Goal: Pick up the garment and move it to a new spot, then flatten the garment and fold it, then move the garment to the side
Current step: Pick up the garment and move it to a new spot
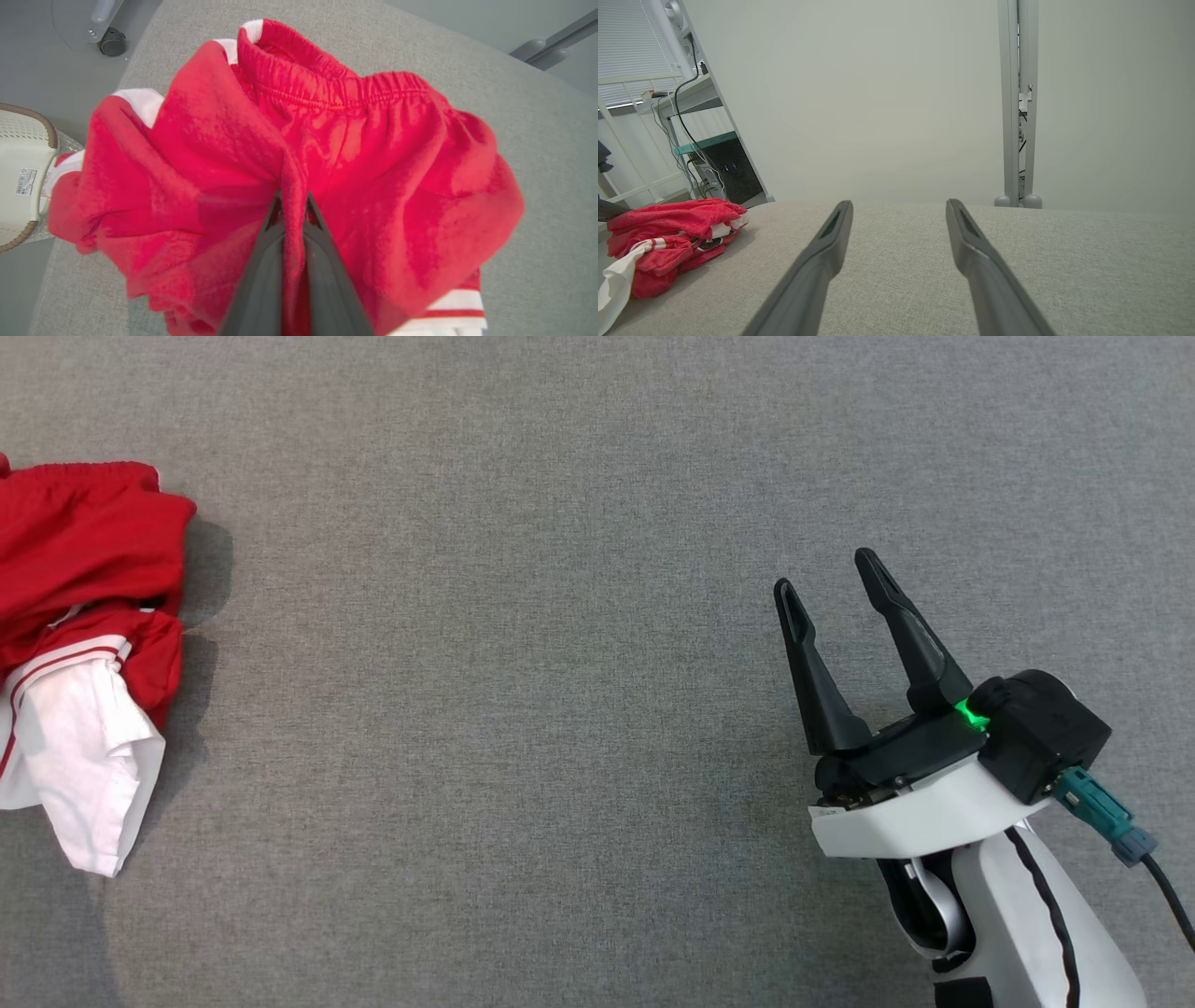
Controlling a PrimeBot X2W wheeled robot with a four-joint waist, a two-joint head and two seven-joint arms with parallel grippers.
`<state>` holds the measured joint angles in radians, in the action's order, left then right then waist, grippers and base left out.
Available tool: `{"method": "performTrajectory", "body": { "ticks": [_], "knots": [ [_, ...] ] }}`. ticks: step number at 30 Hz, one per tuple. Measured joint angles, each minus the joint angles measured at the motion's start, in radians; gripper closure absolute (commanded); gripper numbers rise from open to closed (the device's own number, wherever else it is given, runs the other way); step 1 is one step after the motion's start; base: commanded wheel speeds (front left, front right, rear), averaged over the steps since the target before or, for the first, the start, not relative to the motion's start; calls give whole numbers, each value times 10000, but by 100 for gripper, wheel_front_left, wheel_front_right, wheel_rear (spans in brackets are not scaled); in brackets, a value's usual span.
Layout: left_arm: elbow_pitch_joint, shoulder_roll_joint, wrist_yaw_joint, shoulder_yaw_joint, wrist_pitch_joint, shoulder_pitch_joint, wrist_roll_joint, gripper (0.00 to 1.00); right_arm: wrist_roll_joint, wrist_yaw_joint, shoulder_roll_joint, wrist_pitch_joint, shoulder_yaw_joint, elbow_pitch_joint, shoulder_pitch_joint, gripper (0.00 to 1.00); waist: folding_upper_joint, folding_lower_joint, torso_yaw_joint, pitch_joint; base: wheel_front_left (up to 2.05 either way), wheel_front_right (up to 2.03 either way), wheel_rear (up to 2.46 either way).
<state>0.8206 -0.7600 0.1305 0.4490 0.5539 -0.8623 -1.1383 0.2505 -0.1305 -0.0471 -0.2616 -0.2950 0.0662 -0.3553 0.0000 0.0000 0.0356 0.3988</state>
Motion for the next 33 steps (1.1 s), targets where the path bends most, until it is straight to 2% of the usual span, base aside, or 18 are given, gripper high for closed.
{"method": "performTrajectory", "body": {
  "ticks": [11,19,26,33],
  "knots": [
    [-272,-211,0,811,-1106,-111,-257,100,15,0,0,0,10,88,26,0,0,0,105,-405,0,0,0],
    [-656,-324,0,1701,-2460,-612,182,100,176,0,0,0,190,98,270,0,0,0,65,-1035,0,0,0],
    [-1557,-253,0,2715,-2941,-1022,575,100,337,0,-2,0,420,42,716,0,1,0,-259,-1755,0,0,0],
    [-2581,25,0,3578,-3202,-1297,951,100,625,0,0,0,587,46,1140,0,0,0,-866,-2490,0,0,0]
  ]
}}
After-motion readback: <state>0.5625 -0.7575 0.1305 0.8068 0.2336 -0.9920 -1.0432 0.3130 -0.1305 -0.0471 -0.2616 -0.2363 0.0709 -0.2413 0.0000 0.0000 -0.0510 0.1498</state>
